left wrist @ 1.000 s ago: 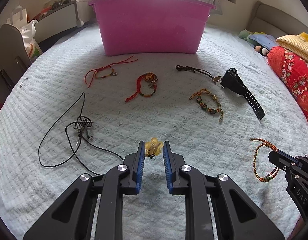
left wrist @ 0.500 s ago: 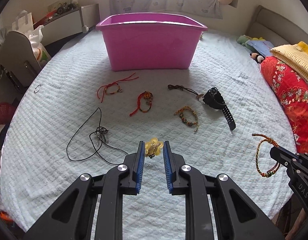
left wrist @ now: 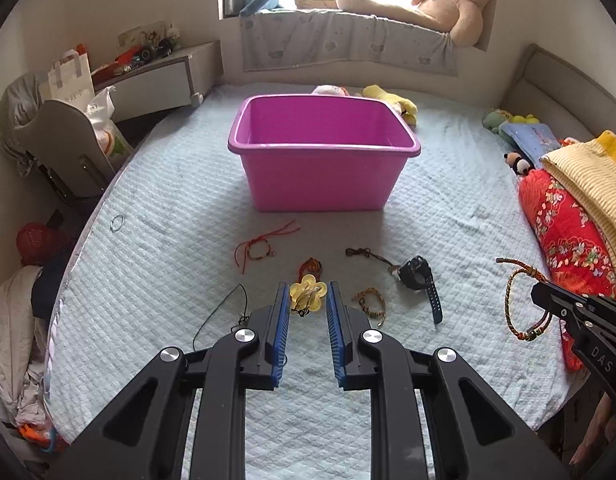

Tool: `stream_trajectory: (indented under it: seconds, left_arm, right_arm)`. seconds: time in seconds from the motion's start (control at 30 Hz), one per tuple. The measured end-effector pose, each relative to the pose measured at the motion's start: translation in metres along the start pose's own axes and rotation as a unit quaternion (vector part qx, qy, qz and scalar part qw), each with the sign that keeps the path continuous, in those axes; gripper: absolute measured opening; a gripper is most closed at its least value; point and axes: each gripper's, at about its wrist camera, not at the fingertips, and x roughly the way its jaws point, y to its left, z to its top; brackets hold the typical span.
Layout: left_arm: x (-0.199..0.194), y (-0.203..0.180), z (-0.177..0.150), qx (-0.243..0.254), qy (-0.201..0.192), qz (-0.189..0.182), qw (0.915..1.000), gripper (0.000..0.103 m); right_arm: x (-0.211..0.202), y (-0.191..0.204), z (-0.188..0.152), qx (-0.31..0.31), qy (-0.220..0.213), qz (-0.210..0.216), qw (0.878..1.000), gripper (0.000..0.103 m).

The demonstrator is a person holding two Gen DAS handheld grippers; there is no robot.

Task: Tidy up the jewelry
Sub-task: 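Lift the yellow charm with the left tool and carry it over the tub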

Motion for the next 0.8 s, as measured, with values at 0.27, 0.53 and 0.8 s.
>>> stream_trajectory:
  seconds: [0.27, 0.53, 0.8]
  left_arm:
    - [0.013, 0.019, 0.07, 0.029, -0.015, -0.037, 0.9988, 0.019]
    - [0.051, 0.033, 0.135, 0.043, -0.015, -0.062, 0.997, 0.018]
    - [0.094, 0.033, 0.182, 0.011, 0.002, -0.051, 0.9987, 0.019]
  right_arm:
    - [0.004, 0.018, 0.086, 0.023, -0.016, -0.004, 1.0, 0.003]
    - [0.022, 0.024, 0.149, 0.046, -0.025, -0.015, 0.999, 0.003]
    - [0.069, 0.012, 0.203, 0.025, -0.014, -0.002, 1.0, 0.003]
